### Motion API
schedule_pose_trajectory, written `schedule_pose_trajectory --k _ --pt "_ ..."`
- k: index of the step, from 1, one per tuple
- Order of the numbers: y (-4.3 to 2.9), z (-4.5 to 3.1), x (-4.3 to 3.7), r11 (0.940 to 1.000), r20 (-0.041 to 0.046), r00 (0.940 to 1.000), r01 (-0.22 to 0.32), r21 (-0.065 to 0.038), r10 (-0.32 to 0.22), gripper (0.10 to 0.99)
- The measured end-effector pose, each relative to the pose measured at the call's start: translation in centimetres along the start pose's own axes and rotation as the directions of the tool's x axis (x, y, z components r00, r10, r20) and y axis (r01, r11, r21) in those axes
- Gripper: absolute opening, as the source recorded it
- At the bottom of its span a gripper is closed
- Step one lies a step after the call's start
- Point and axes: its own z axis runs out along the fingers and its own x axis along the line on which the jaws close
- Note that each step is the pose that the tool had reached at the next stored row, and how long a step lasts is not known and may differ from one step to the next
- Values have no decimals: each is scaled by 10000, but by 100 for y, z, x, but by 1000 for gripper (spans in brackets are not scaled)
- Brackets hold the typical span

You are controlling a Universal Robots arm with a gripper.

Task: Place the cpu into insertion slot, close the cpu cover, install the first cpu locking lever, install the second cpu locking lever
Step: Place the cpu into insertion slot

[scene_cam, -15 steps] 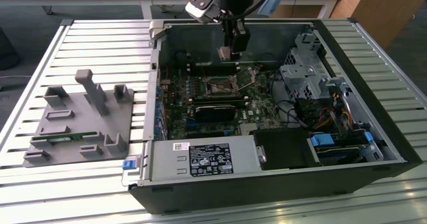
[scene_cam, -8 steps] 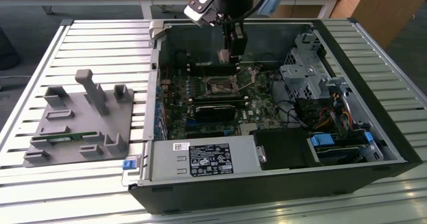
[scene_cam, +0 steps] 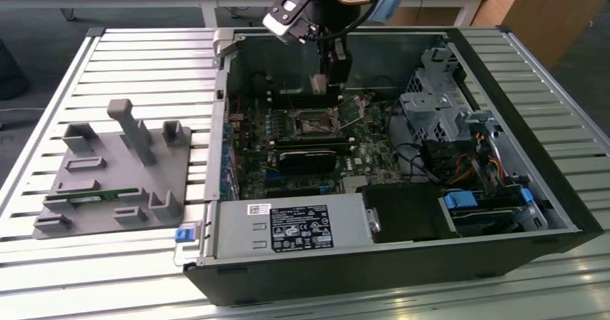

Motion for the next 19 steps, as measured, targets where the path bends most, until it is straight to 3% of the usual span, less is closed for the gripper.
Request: schedule_pose_trajectory --k 19 --pt "-21 249 -3 10000 16 10000 1 0 -1 533"
